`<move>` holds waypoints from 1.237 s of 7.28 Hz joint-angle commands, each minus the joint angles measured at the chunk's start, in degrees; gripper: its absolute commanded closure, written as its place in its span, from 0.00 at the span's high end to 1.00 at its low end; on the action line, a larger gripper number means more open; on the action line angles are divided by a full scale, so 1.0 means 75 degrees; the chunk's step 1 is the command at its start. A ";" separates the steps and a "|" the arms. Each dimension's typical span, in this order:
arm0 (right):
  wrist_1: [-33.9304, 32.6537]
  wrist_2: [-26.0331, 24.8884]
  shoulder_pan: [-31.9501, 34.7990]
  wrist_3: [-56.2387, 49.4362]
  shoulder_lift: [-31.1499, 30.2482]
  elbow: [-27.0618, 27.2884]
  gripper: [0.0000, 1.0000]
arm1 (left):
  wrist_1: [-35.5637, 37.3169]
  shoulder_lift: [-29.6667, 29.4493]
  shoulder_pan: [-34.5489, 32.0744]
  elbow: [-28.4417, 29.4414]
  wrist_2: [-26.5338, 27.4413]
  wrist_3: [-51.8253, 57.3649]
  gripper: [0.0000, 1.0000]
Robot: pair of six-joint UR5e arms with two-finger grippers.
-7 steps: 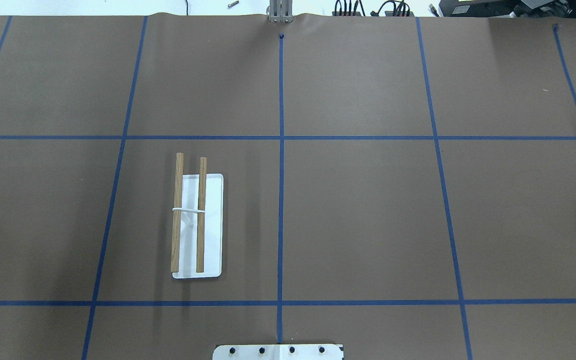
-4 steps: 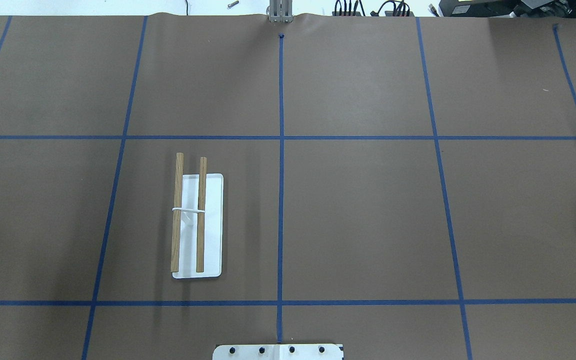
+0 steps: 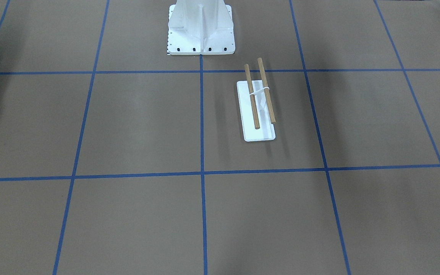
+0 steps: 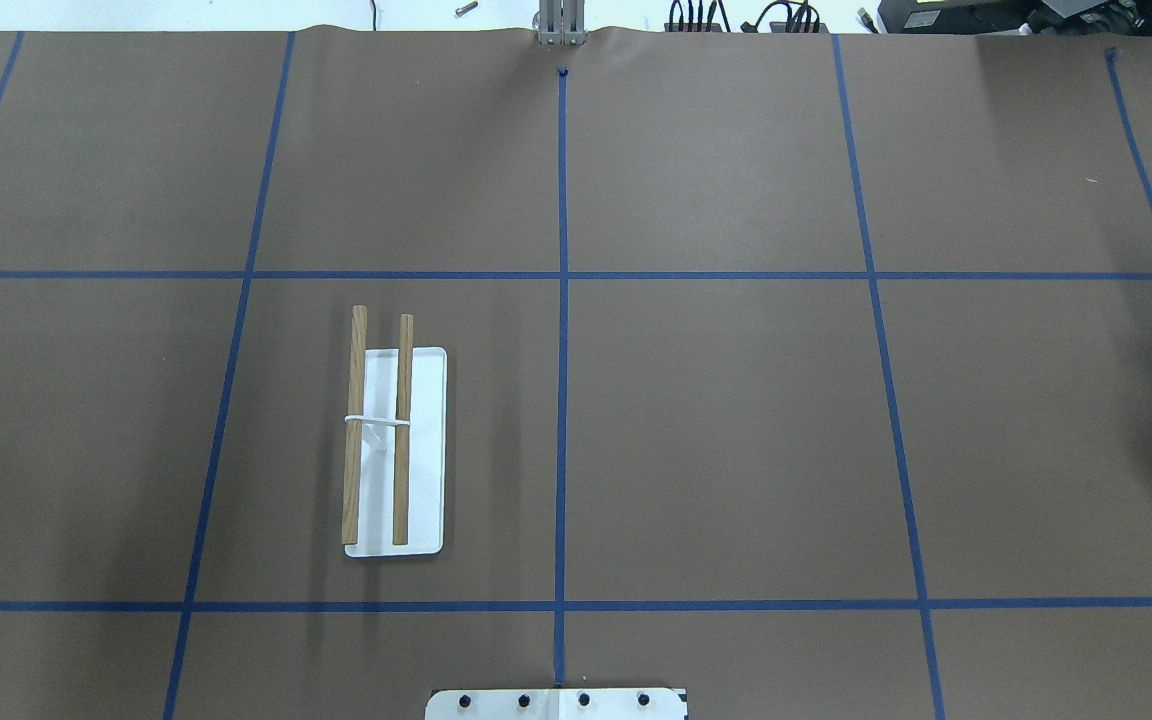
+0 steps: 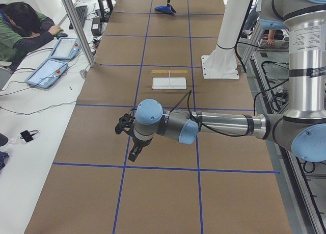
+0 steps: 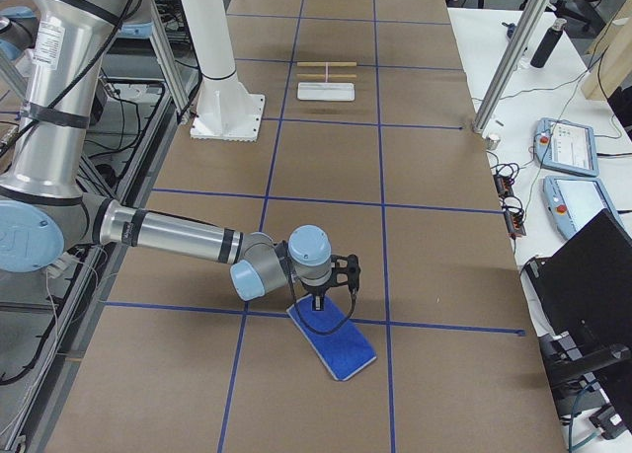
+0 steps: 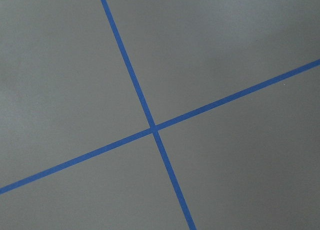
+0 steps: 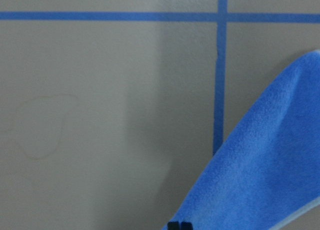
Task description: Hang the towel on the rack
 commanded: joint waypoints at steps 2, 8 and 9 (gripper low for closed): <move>0.0030 0.0604 0.0165 0.0046 0.0601 0.1752 0.00 | -0.0390 -0.0180 0.0012 -0.0046 -0.0890 -0.1280 0.98; -0.0005 0.0119 -0.1904 0.2350 0.4468 0.2061 0.00 | -0.0874 -0.3107 0.1872 -0.0105 -0.1304 -0.7978 0.98; -0.0005 -0.0629 -0.2571 0.3237 0.4867 0.2247 0.00 | -0.0886 -0.3412 0.2211 -0.0128 -0.1292 -0.9069 0.98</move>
